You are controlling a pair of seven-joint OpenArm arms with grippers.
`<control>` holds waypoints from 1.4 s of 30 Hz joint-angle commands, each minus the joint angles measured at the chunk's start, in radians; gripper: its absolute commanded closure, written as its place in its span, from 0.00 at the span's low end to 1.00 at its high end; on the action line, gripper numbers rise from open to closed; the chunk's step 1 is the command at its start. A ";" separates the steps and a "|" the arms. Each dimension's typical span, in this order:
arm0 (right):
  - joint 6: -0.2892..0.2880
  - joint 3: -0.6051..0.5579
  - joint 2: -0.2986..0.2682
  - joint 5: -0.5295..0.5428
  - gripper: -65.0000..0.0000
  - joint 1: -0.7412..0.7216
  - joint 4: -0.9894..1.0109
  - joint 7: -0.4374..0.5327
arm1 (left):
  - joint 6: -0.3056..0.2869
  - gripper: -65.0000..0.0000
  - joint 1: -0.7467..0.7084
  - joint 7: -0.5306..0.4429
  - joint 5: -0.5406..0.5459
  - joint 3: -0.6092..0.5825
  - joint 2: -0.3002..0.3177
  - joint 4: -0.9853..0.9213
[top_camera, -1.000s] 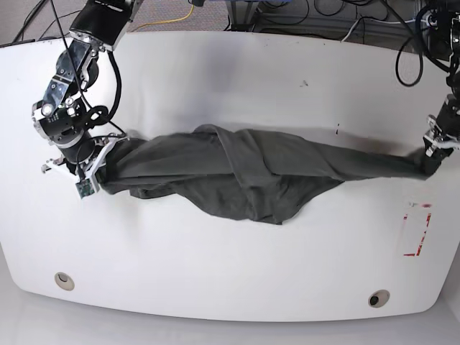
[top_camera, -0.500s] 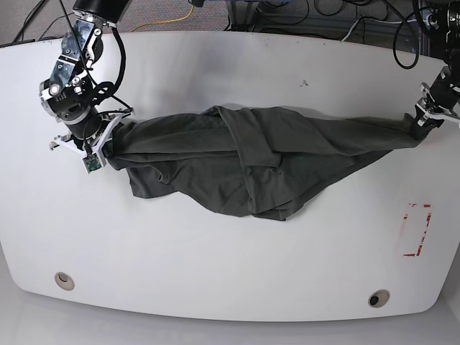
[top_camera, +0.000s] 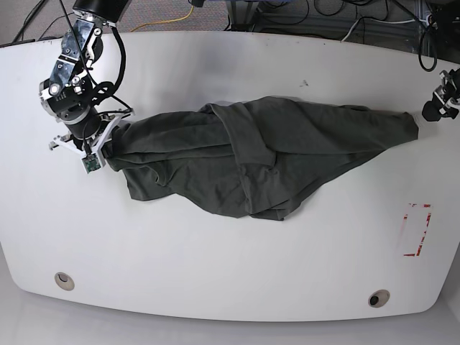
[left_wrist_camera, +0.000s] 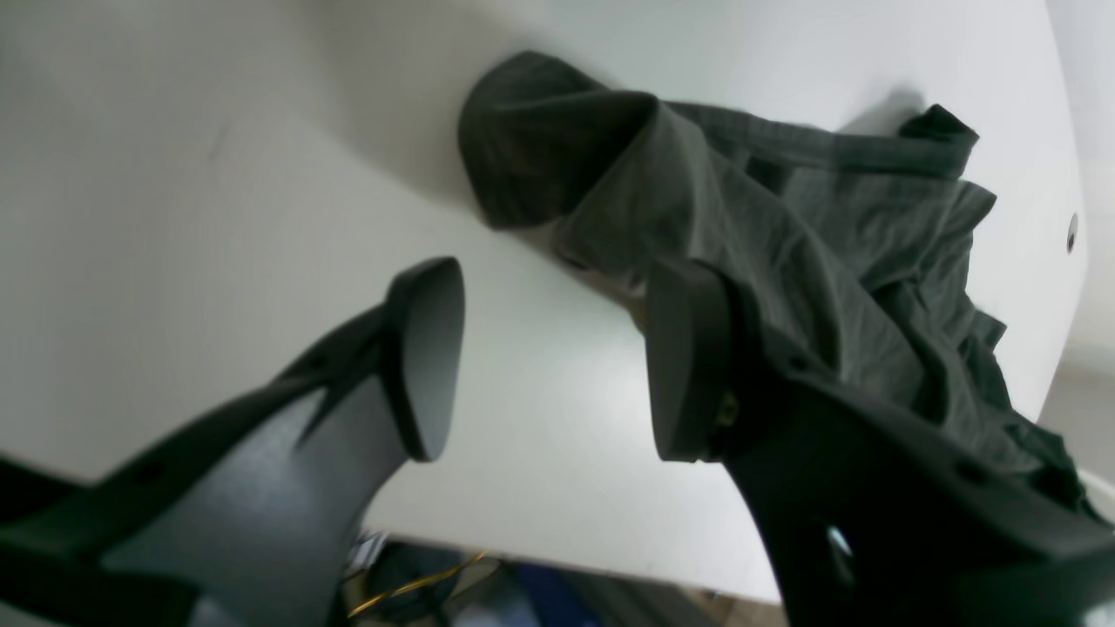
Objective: Layout the t-shirt on the table in an organized manner, then fold the t-shirt properly
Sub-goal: 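Lift the stretched shirt with both grippers and lay it across the table, then release the shirt end and move the left gripper onto the shirt's side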
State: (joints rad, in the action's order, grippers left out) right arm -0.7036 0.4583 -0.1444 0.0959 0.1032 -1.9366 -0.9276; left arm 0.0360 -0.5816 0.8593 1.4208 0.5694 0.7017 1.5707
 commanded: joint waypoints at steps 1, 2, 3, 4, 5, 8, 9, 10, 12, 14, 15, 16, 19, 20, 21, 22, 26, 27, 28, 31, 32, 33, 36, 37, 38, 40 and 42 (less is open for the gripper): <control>0.005 0.004 -0.010 0.005 1.00 -0.016 -0.022 0.018 | -0.008 0.51 0.005 0.027 -0.015 0.036 0.025 0.050; 0.005 0.004 -0.010 0.005 1.00 -0.016 -0.022 0.018 | -0.008 0.51 0.007 0.033 -0.019 0.036 0.019 0.070; 0.005 0.004 -0.007 0.005 1.00 -0.016 -0.022 0.020 | -0.008 0.51 0.008 0.034 -0.021 0.036 0.011 0.090; 0.005 0.004 -0.001 0.005 1.00 -0.018 -0.022 0.020 | -0.008 0.51 0.008 0.034 -0.021 0.034 0.006 0.113; 0.005 0.004 0.007 0.005 1.00 -0.018 -0.022 0.020 | -0.008 0.50 0.008 0.034 -0.021 0.034 0.000 0.142; 0.005 0.004 0.013 0.005 1.00 -0.018 -0.022 0.020 | -0.009 0.50 0.013 0.034 -0.021 0.031 -0.023 0.227; 0.005 0.004 0.015 0.005 1.00 -0.018 -0.022 0.020 | -0.009 0.50 0.019 0.034 -0.021 0.031 -0.034 0.254; 0.005 0.004 0.015 0.005 1.00 -0.018 -0.022 0.020 | -0.009 0.50 0.036 0.034 -0.021 0.028 -0.049 0.284; 0.005 0.004 0.016 0.005 1.00 -0.018 -0.022 0.020 | -0.009 0.50 0.074 0.034 -0.021 0.010 -0.078 0.310; 0.005 0.003 0.018 0.005 1.00 -0.018 -0.022 0.020 | -0.009 0.50 0.130 0.034 -0.021 -0.027 -0.101 0.313; 0.005 0.001 0.021 0.005 1.00 -0.018 -0.024 0.020 | -0.009 0.50 0.162 0.036 -0.024 -0.053 -0.106 0.307; 0.005 0.000 0.029 0.005 1.00 -0.018 -0.024 0.020 | -0.009 0.50 0.183 0.036 -0.027 -0.076 -0.107 0.300; 0.005 0.000 0.038 0.005 1.00 -0.018 -0.024 0.020 | -0.009 0.50 0.256 0.036 -0.053 -0.145 -0.112 0.268; 0.005 0.000 0.039 0.005 1.00 -0.018 -0.024 0.020 | -0.009 0.50 0.289 0.036 -0.068 -0.174 -0.118 0.257; 0.005 0.000 0.039 0.005 1.00 -0.020 -0.024 0.020 | -0.009 0.50 0.326 0.036 -0.088 -0.200 -0.133 0.247; 0.005 0.000 0.039 0.005 1.00 -0.020 -0.024 0.020 | -0.009 0.50 0.354 0.036 -0.107 -0.222 -0.141 0.239; 0.005 0.000 0.039 0.005 1.00 -0.020 -0.024 0.020 | -0.009 0.50 0.472 0.036 -0.206 -0.314 -0.182 0.182; 0.005 0.000 0.039 0.005 1.00 -0.020 -0.024 0.022 | -0.009 0.50 0.493 0.036 -0.228 -0.332 -0.190 0.161; 0.005 0.000 0.039 0.005 1.00 -0.020 -0.024 0.022 | -0.009 0.50 0.516 0.036 -0.246 -0.351 -0.198 0.142; 0.005 0.000 0.041 0.005 1.00 -0.021 -0.024 0.022 | -0.009 0.50 0.608 0.036 -0.305 -0.407 -0.210 0.087; 0.005 0.000 0.041 0.005 1.00 -0.021 -0.024 0.022 | -0.009 0.50 0.628 0.036 -0.317 -0.426 -0.211 0.075; 0.005 0.000 0.041 0.005 1.00 -0.026 -0.024 0.022 | -0.009 0.50 0.653 0.036 -0.335 -0.449 -0.215 0.061; 0.005 0.000 0.042 0.001 1.00 -0.030 -0.024 0.022 | -0.009 0.50 0.727 0.036 -0.400 -0.521 -0.218 0.021; 0.005 0.000 0.042 0.001 1.00 -0.032 -0.024 0.022 | -0.009 0.50 0.756 0.036 -0.423 -0.547 -0.218 0.007; 0.005 0.000 0.042 0.001 1.00 -0.032 -0.024 0.022 | -0.009 0.50 0.776 0.036 -0.438 -0.569 -0.218 -0.006; 0.005 0.000 0.042 0.003 1.00 -0.033 -0.024 0.022 | -0.009 0.50 0.822 0.038 -0.467 -0.633 -0.218 -0.039; 0.005 0.000 0.042 0.003 1.00 -0.036 -0.024 0.022 | -0.009 0.50 0.866 0.038 -0.483 -0.693 -0.216 -0.065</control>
State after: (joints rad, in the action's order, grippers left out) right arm -0.6998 0.4553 -0.0929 0.0860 0.0814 -1.9377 -0.9245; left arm 0.0315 0.2359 0.9043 0.9440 -0.0898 0.4740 1.5162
